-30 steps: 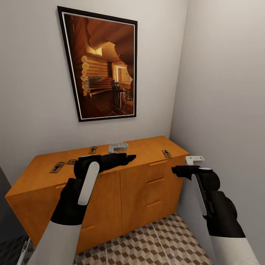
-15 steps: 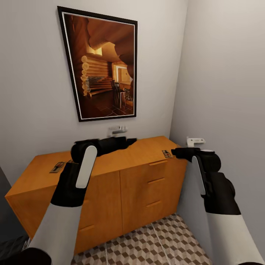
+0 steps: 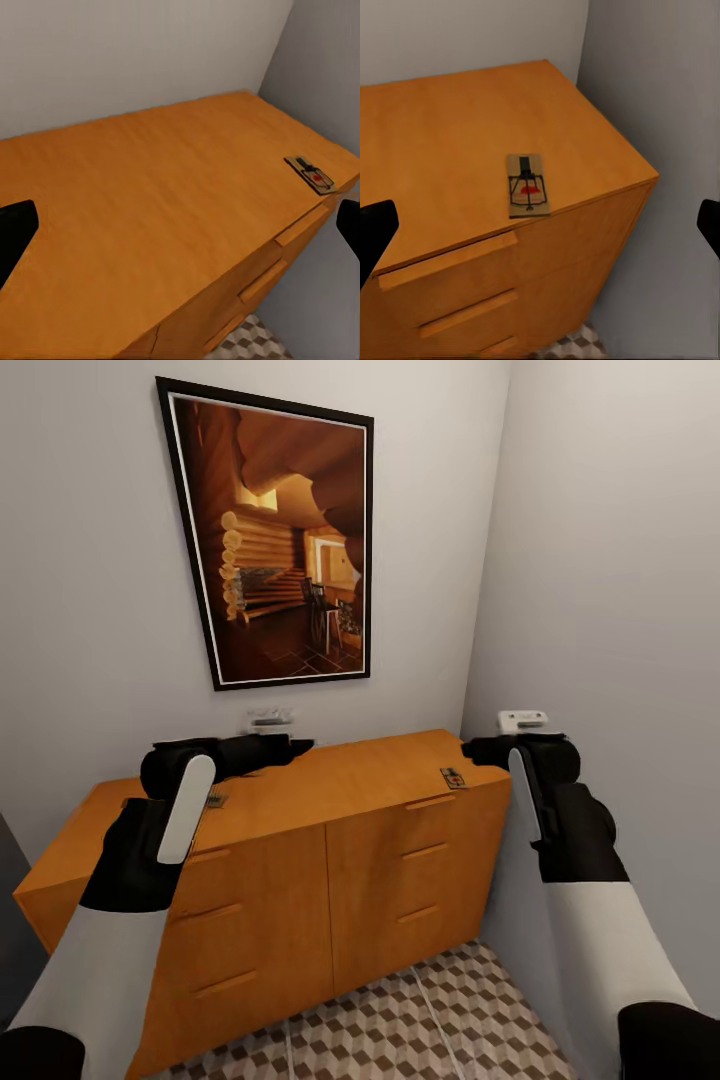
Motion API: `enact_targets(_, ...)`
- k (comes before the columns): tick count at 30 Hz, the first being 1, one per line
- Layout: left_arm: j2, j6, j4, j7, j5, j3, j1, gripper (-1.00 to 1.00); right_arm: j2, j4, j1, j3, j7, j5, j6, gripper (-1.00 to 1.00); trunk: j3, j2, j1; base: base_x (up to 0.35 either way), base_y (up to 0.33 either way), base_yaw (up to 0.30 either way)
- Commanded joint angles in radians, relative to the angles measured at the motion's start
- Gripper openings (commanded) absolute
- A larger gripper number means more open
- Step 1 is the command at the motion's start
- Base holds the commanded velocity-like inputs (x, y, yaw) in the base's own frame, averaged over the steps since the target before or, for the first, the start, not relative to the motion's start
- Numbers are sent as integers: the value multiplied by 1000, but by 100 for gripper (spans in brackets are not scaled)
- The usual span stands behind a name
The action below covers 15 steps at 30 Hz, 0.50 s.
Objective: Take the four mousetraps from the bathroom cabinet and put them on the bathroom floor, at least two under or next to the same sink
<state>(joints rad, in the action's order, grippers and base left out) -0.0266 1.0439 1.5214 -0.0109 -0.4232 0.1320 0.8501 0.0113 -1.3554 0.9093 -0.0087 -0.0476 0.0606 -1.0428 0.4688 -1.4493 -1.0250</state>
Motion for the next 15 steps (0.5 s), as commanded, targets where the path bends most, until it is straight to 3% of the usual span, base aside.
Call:
enact_targets(1, -12, 3, 1, -1, -2, 1, 1, 100, 4, 17, 8, -1, 1, 12, -4, 100, 1, -1, 0, 0, 0, 0)
enact_targets(8, -59, 3, 2, -1, -4, 3, 1, 100, 15, 74, 27, 0, 0, 32, -4, 100, 1, -1, 0, 0, 0, 0)
enact_targets(15, -74, 3, 0, -1, -7, 4, 1, 100, 14, 93, 32, 2, 4, 26, -4, 100, 1, -1, 0, 0, 0, 0)
